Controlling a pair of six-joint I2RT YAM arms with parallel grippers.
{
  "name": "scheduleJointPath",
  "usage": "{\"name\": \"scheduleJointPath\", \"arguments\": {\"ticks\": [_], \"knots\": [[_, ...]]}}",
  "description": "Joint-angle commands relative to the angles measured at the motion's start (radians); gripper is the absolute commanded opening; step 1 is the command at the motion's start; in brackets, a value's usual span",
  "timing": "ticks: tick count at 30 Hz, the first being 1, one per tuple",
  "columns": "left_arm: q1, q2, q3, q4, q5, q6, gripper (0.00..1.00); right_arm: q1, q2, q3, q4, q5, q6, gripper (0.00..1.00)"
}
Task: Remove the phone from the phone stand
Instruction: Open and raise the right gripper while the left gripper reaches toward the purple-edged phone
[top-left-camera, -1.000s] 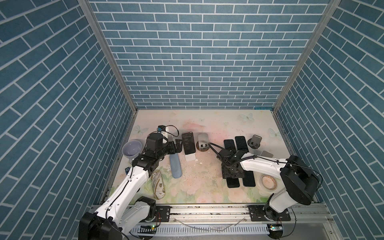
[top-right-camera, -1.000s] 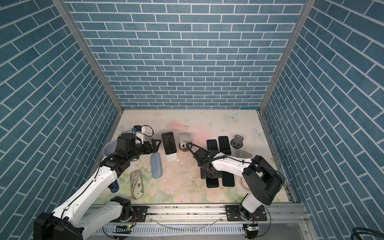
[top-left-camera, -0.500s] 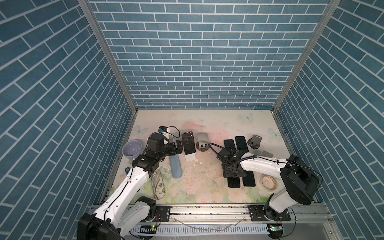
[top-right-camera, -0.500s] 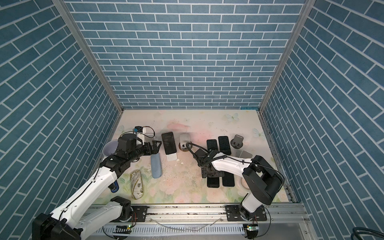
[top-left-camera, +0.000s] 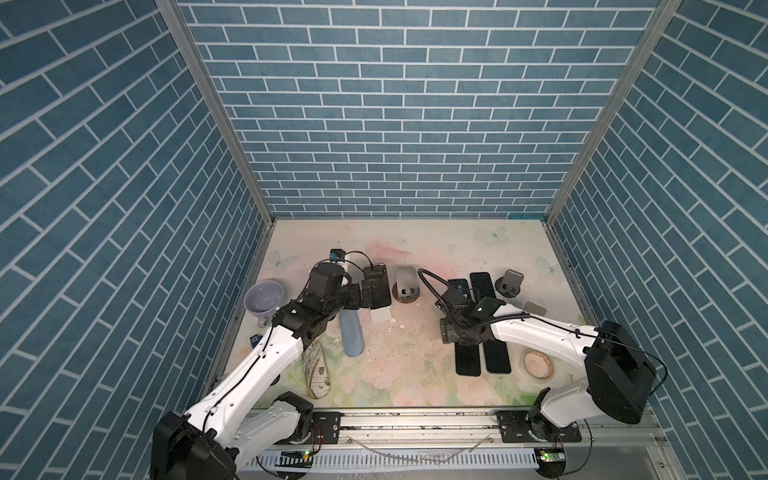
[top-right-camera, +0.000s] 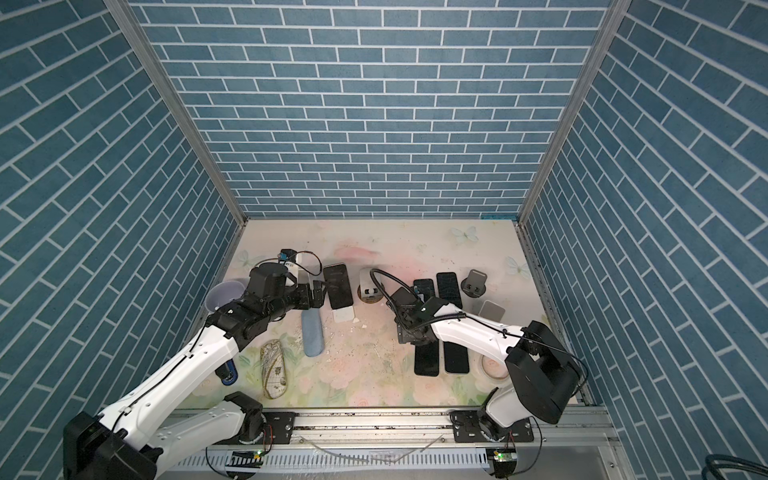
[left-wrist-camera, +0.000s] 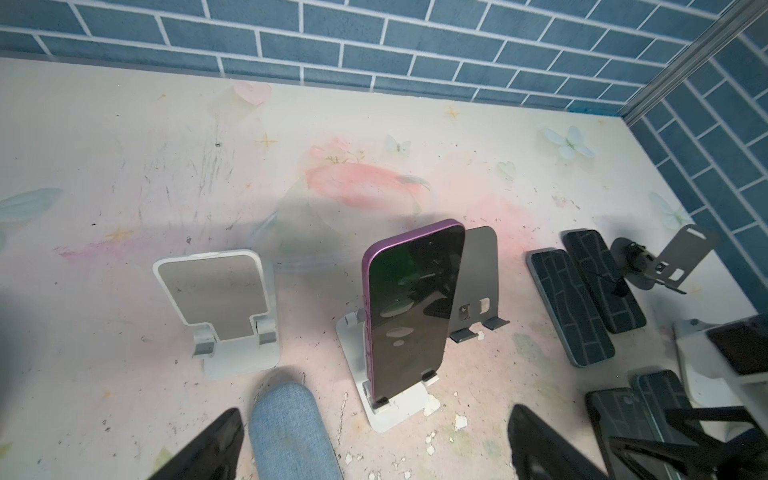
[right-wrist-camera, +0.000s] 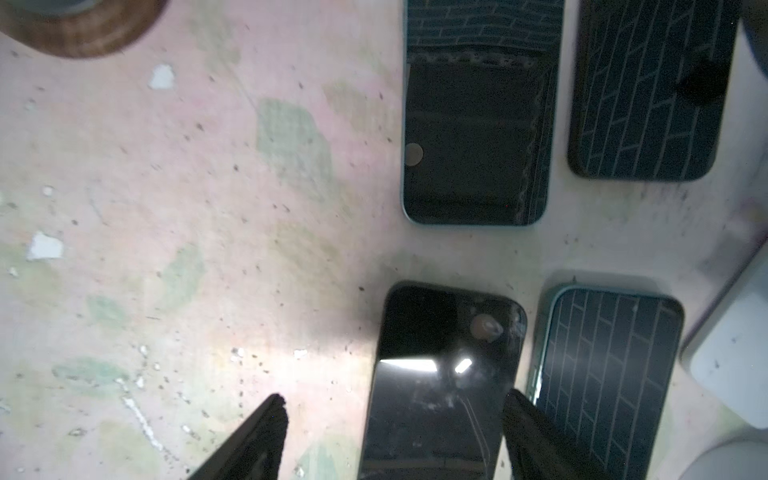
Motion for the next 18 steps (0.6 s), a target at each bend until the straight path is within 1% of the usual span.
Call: {"name": "scheduleJointPath", "arguments": {"ticks": [1, 4, 8, 11, 15, 18], "knots": [[-0.022, 0.029, 0.051, -0.062, -0.075, 0.008, 1.00, -0.003, -0.016, 0.065, 0.034, 0.076, -0.047, 0.82], [-0.031, 0.056, 0.076, -0.091, -0.100, -0.001, 1.00, -0.004, -0.027, 0.073, 0.075, 0.123, -0.066, 0.82], [-0.055, 0.085, 0.111, -0.120, -0.136, -0.007, 1.00, -0.021, -0.019, 0.086, 0.126, 0.157, -0.091, 0.82], [-0.081, 0.110, 0.139, -0.142, -0.164, -0.010, 1.00, -0.042, -0.006, 0.103, 0.162, 0.152, -0.100, 0.82], [-0.106, 0.142, 0.169, -0.166, -0.214, -0.034, 1.00, -0.066, 0.002, 0.118, 0.213, 0.112, -0.135, 0.82], [-0.116, 0.173, 0.190, -0.173, -0.227, -0.044, 1.00, -0.082, 0.010, 0.139, 0.211, 0.095, -0.171, 0.82]]}}
